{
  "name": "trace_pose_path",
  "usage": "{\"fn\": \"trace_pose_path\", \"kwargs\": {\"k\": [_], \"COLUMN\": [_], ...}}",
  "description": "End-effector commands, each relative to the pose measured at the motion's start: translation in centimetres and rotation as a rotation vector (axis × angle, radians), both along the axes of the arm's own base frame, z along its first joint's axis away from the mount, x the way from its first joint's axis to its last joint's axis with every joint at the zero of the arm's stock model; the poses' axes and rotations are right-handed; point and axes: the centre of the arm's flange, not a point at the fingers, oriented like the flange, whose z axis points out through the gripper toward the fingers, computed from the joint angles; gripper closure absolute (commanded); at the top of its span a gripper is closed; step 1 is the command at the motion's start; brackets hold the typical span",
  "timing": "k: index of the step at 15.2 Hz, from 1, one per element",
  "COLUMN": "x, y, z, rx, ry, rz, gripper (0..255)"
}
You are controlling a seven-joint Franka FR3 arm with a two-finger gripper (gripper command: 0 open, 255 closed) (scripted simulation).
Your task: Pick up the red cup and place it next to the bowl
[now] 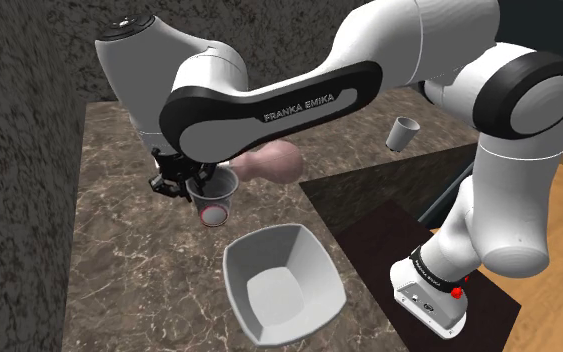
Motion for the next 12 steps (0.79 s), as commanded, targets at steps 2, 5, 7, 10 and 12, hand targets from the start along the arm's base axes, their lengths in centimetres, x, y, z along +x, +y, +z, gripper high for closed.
{"fn": "trace_pose_path", "kwargs": {"k": [2, 5, 7, 10, 12], "x": [0.0, 0.0, 0.0, 0.0, 0.0], "y": [-0.1, -0.1, -0.1, -0.1, -0.1], "z": [-1.6, -3.2, -3.2, -3.2, -3.2], "rx": [0.001, 0.001, 0.001, 0.001, 0.001], "ry": [-0.001, -0.001, -0.001, -0.001, -0.001], "rz": [0.000, 0.000, 0.000, 0.000, 0.000], "gripper": [255, 255, 255, 255, 255]}}
